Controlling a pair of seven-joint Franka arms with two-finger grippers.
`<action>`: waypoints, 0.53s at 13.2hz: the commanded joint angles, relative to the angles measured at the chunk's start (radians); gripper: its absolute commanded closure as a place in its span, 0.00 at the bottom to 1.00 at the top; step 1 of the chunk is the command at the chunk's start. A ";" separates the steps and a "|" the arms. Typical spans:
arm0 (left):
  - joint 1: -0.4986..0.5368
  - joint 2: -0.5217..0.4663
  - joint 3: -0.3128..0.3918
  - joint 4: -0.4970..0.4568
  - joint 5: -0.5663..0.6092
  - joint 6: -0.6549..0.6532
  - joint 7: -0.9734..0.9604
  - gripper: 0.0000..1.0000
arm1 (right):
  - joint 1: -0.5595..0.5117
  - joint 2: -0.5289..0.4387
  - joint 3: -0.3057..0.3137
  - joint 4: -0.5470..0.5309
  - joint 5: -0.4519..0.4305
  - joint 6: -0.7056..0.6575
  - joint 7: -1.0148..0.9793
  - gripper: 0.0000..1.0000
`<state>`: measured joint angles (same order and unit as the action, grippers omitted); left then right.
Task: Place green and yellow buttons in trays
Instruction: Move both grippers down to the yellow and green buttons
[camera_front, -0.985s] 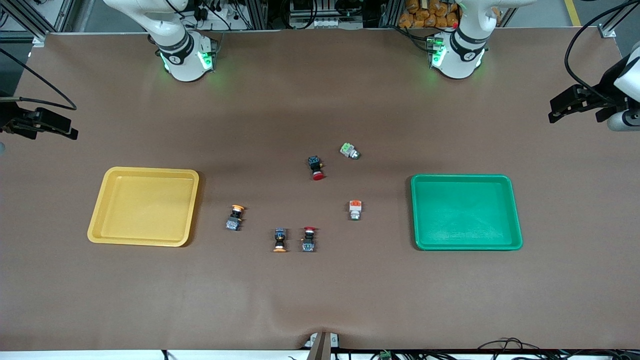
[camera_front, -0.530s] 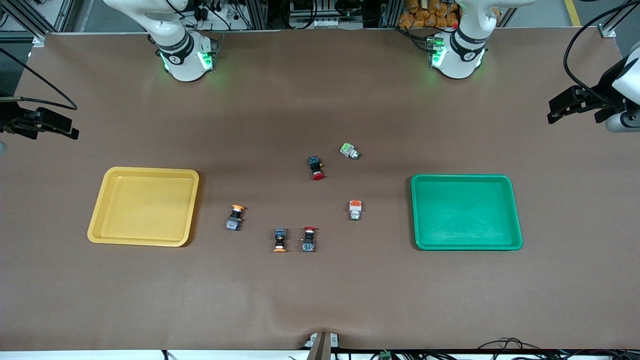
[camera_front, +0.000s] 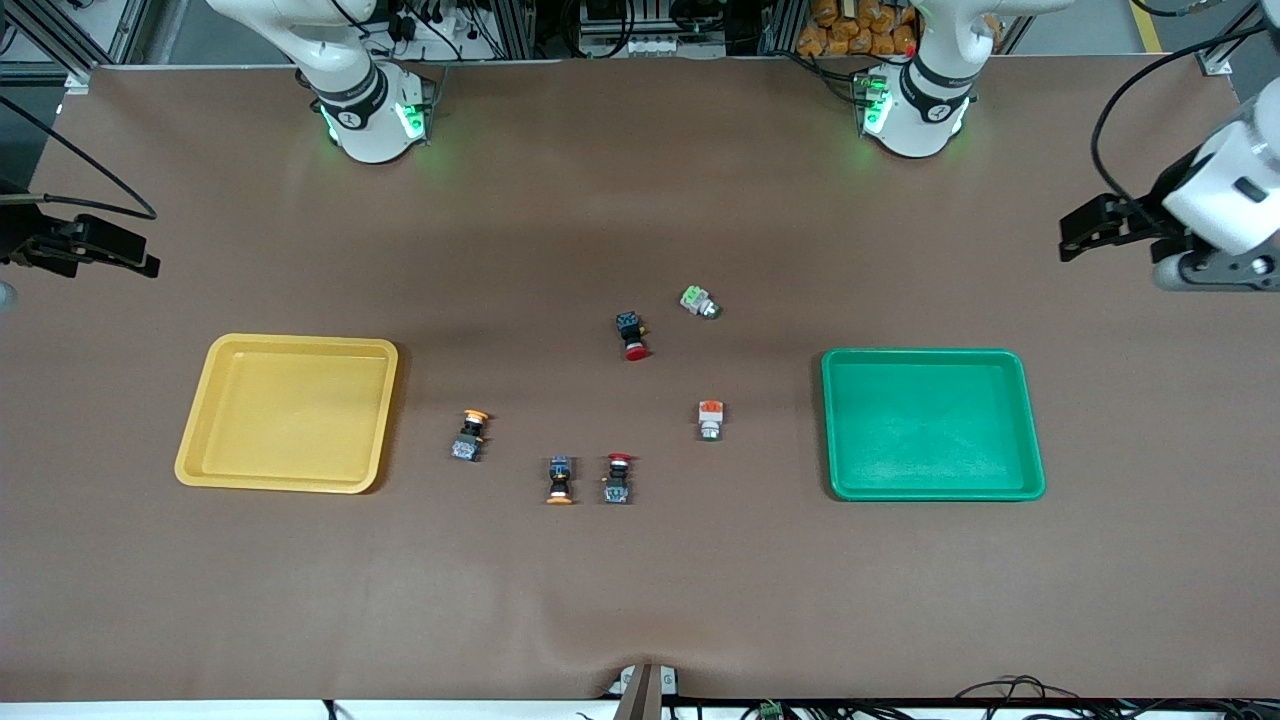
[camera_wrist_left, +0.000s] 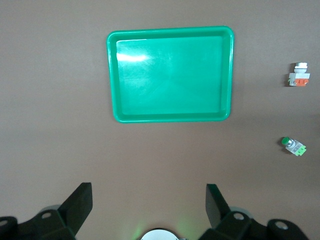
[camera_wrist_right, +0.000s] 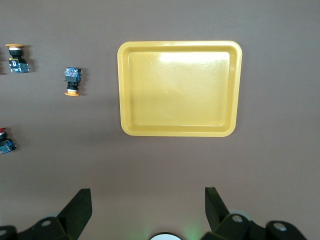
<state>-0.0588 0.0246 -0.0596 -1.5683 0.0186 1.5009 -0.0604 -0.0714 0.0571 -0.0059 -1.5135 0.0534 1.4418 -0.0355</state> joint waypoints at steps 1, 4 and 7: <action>-0.003 0.058 -0.040 0.024 -0.012 0.030 -0.053 0.00 | 0.004 0.010 0.007 0.003 0.005 -0.005 -0.004 0.00; -0.007 0.119 -0.074 0.025 -0.011 0.076 -0.078 0.00 | 0.054 0.035 0.007 0.001 0.006 0.003 0.003 0.00; -0.054 0.185 -0.083 0.028 -0.014 0.137 -0.097 0.00 | 0.128 0.078 0.007 0.006 0.010 0.035 0.005 0.00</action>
<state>-0.0818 0.1652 -0.1395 -1.5681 0.0181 1.6077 -0.1261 0.0107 0.1076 0.0046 -1.5152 0.0583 1.4563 -0.0351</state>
